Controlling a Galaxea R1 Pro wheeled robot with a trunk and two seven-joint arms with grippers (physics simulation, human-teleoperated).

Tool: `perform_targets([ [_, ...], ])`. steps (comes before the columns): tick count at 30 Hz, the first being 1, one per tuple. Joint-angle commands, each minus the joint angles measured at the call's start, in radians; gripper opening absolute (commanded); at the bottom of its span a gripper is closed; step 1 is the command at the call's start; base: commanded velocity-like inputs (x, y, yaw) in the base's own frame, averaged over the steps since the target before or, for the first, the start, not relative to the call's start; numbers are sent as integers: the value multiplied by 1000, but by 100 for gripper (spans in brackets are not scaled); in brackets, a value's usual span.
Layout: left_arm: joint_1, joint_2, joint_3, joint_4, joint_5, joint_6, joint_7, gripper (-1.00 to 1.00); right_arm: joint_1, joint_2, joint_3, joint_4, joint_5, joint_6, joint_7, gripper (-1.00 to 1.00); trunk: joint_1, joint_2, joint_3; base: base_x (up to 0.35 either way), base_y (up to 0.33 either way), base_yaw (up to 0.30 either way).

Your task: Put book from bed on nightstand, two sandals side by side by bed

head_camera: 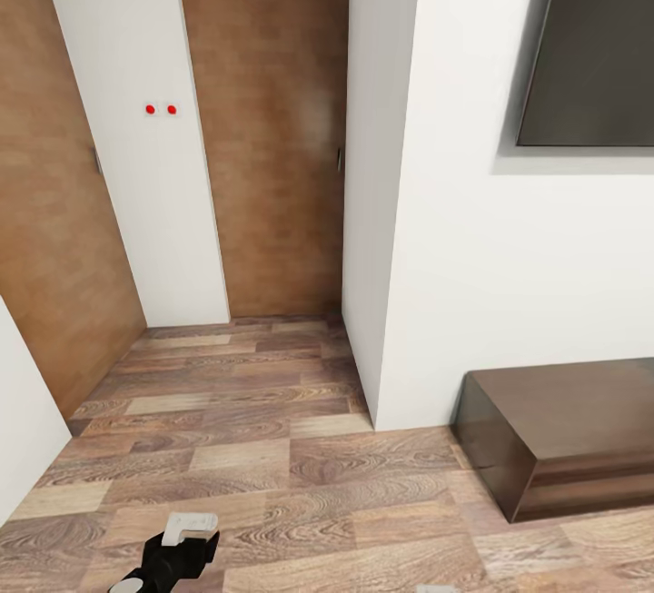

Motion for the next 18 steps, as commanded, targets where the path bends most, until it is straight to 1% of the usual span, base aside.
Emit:
perform_targets([
  [1,-1,0,0,-1,1,6,-4,100,-1,0,1,-2,-1,6,-3,100,4,-8,-4,0,0,0],
  [12,-1,0,0,2,1,6,-4,100,-3,0,3,0,0,-18,5,100,46,-85,-39,0,0,0],
  [14,9,-4,-12,13,2,8,-6,100,7,-11,2,12,-6,-15,16,100,46,-84,-39,0,0,0],
  [16,7,-4,-19,22,2,8,-6,100,7,-11,2,23,-6,-15,16,100,46,-84,-39,0,0,0],
  [18,7,-4,-19,22,2,8,-6,100,7,-11,2,30,-6,-15,16,100,46,-84,-39,0,0,0],
])
